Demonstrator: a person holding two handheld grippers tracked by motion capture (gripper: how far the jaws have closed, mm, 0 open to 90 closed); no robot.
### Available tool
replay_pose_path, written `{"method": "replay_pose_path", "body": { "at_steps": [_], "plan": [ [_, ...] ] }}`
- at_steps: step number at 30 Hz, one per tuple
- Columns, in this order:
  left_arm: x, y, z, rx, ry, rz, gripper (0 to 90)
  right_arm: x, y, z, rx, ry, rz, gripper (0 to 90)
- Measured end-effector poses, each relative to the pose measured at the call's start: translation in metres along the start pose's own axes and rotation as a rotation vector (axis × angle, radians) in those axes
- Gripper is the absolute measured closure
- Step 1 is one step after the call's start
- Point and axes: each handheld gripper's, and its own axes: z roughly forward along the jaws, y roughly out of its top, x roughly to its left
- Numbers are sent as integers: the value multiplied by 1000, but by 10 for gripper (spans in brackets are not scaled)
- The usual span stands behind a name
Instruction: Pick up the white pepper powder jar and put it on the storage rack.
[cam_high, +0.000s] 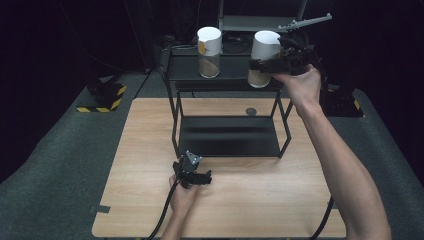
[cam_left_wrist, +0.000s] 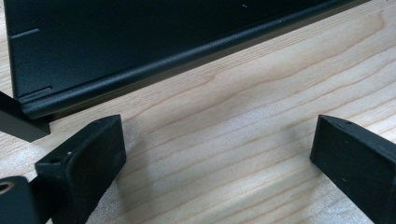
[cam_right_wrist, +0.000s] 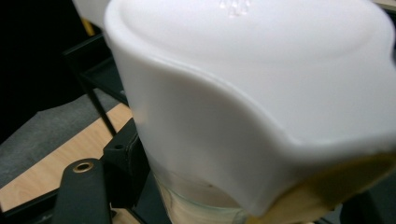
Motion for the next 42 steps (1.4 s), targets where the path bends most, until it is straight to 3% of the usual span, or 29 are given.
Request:
{"method": "replay_pose_path", "body": {
  "at_steps": [9,19,31,38,42],
  "plan": [
    [0,0,0,0,0,0,34,12,16,28,24,-117,34,301],
    [0,0,0,0,-1,0,34,7,22,54,32,-174,103,301],
    [0,0,0,1,-1,1,34,5,24,68,48,-185,124,301],
    [0,0,0,1,-1,1,34,6,20,68,42,-182,92,299],
    [0,0,0,0,-1,0,34,5,19,67,39,-176,96,298]
  ]
}}
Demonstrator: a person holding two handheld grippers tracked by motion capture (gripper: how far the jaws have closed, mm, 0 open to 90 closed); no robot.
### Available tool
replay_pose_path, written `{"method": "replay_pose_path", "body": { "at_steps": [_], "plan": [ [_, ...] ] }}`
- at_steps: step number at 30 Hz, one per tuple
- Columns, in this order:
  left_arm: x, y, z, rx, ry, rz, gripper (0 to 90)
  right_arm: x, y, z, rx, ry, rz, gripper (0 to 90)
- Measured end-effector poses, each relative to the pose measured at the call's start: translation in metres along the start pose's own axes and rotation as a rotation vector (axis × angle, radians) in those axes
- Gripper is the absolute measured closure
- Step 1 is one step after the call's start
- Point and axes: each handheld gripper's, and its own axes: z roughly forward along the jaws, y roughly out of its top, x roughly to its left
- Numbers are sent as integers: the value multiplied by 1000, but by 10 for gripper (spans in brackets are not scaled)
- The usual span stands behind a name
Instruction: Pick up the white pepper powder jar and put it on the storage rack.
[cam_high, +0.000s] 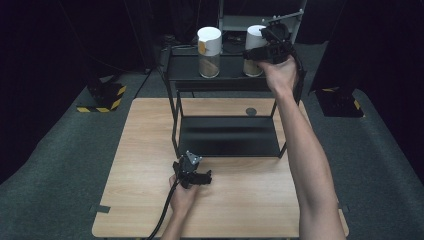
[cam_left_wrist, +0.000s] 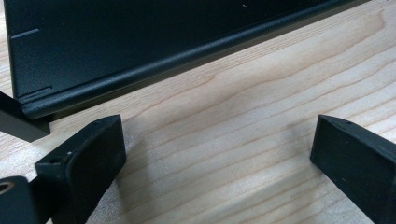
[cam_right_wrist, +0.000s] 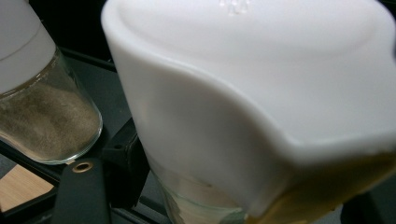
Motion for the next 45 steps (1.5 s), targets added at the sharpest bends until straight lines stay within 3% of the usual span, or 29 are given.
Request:
{"method": "replay_pose_path", "body": {
  "at_steps": [9,17,22,28,35,45],
  "plan": [
    [0,0,0,-1,1,-1,34,-5,-3,2,-11,23,2,266],
    [0,0,0,1,-1,0,34,-20,-9,-4,-48,69,40,143],
    [0,0,0,1,1,1,34,-24,-11,-9,-43,87,38,91],
    [0,0,0,1,0,1,34,-22,-19,-21,-71,89,18,86],
    [0,0,0,1,0,1,34,-34,-30,-31,-79,110,39,85],
    [0,0,0,0,0,0,34,-41,-47,-49,-111,134,30,92]
  ]
}}
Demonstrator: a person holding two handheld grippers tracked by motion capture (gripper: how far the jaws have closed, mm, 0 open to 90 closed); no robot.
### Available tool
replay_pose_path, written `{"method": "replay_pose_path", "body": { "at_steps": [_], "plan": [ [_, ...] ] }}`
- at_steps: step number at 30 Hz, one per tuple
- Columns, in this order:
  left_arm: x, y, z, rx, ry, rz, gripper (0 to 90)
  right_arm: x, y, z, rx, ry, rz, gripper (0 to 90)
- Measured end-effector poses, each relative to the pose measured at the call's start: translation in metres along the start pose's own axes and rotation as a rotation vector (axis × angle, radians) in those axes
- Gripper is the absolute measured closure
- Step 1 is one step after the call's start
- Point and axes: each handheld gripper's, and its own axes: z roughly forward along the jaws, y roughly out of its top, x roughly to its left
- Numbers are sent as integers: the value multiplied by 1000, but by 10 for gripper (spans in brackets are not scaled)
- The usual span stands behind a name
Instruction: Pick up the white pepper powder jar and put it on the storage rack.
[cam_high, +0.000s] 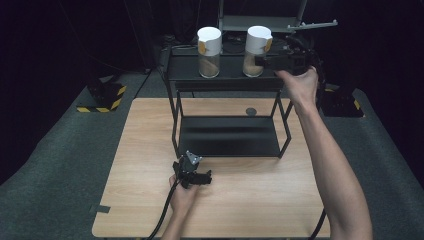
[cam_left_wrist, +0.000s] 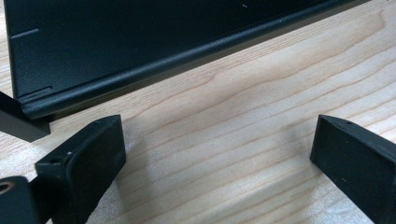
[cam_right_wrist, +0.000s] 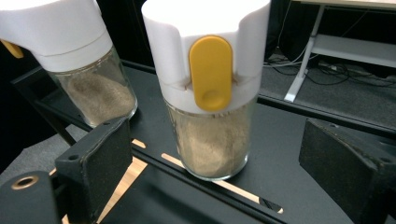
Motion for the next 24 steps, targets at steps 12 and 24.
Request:
{"method": "replay_pose_path", "body": {
  "at_steps": [12,24],
  "plan": [
    [0,0,0,2,0,3,34,-8,-12,-16,-17,17,1,102],
    [0,0,0,2,0,2,34,-12,-21,-28,-24,16,-10,106]
  ]
}}
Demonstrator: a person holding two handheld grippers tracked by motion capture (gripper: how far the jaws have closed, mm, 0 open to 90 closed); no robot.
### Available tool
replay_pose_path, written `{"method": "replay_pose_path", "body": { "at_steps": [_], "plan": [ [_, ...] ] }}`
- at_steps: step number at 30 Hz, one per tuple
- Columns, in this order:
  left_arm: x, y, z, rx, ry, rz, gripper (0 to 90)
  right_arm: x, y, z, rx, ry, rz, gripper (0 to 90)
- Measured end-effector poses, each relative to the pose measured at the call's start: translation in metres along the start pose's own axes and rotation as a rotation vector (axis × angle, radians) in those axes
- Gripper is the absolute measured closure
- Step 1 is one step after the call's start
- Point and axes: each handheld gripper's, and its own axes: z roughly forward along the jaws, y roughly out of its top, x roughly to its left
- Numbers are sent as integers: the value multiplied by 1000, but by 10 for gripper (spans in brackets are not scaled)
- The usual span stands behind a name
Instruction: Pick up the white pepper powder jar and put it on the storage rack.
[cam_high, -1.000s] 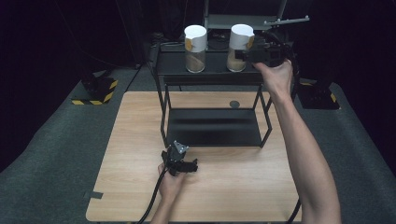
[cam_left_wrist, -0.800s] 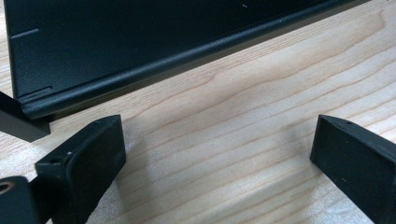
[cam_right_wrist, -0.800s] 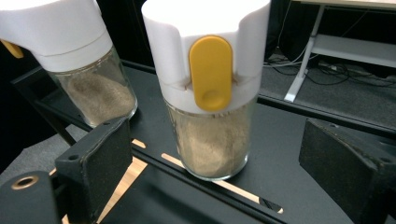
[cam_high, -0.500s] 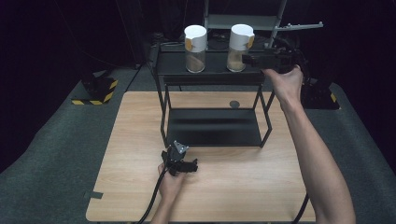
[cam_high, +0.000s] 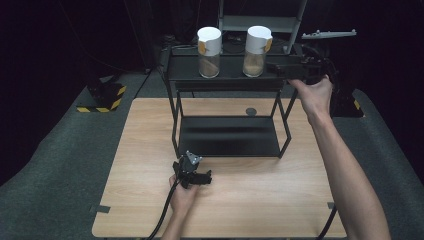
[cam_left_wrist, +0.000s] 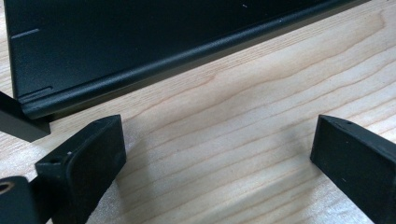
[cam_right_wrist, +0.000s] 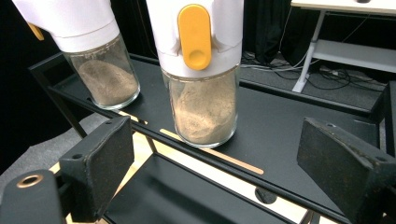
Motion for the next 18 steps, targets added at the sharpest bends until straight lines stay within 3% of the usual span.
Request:
{"method": "replay_pose_path", "body": {
  "at_steps": [18],
  "plan": [
    [0,0,0,0,0,0,34,-5,-20,-15,-25,8,-6,118]
  ]
}}
